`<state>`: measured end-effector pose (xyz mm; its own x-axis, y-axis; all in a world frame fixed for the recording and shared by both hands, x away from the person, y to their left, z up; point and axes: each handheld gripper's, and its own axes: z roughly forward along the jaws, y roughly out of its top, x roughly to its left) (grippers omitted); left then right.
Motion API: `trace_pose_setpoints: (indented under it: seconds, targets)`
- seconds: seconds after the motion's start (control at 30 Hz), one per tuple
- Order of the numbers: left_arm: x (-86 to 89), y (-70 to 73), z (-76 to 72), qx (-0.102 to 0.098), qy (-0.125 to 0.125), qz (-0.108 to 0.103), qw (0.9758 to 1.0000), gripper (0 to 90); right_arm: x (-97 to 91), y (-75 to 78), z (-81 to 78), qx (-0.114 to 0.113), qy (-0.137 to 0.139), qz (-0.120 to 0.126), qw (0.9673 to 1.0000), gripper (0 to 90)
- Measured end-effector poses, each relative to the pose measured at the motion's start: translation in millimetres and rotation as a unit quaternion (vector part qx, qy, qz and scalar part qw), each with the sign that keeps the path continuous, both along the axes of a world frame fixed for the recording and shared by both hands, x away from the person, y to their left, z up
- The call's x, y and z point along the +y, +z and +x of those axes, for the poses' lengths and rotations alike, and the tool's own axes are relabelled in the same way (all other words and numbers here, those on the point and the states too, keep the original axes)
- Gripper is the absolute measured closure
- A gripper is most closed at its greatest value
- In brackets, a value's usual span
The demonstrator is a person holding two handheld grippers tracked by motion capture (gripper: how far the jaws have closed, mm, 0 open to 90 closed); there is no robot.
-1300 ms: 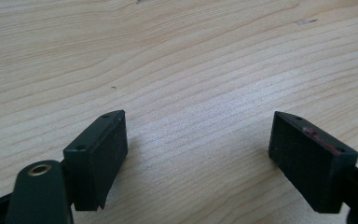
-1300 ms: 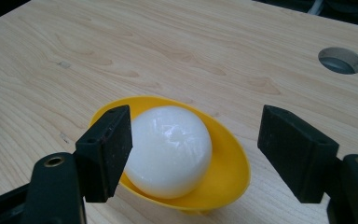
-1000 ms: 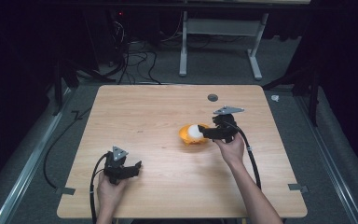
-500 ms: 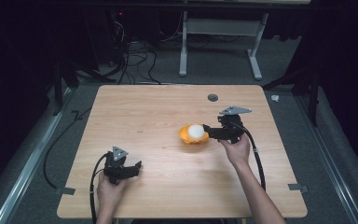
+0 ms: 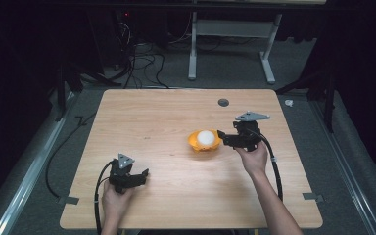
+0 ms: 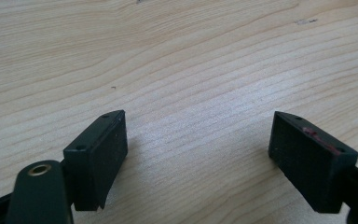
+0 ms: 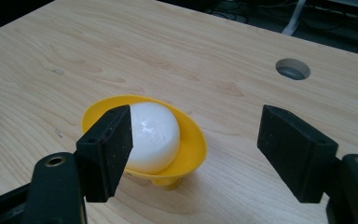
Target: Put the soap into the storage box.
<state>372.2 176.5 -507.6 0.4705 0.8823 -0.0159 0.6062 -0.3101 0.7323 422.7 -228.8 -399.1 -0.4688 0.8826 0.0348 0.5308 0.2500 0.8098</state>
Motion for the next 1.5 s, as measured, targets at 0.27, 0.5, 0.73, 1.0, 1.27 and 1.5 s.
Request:
trace_pose_setpoints:
  seconds: [0.27,0.5,0.73,1.0,1.27,1.5]
  targets:
    - [0.0,0.0,0.0,0.0,0.0,0.0,1.0,20.0,-11.9,-1.6,-8.1,-0.007,-0.011,0.007,0.9999,28.8]
    - [-0.1,0.0,0.0,0.0,0.0,0.0,1.0,20.0,-21.1,-2.6,-13.0,-0.007,-0.02,0.013,0.9997,28.9]
    - [-0.1,-0.1,0.0,-0.001,0.0,0.0,1.0,20.0,-28.9,-3.0,-20.3,-0.01,-0.024,0.019,0.9995,29.1]
    - [-0.1,-0.1,0.0,-0.001,0.0,0.0,1.0,20.0,-38.3,-2.7,-29.7,-0.012,-0.031,0.025,0.9991,29.0]
    - [-0.2,-0.1,0.0,-0.001,0.0,0.0,1.0,20.0,-46.7,-4.7,-37.7,-0.013,-0.038,0.03,0.9987,29.1]
    - [-0.2,-0.1,0.0,-0.001,0.0,0.0,1.0,20.0,-51.1,-7.0,-43.6,-0.013,-0.044,0.037,0.9983,29.1]
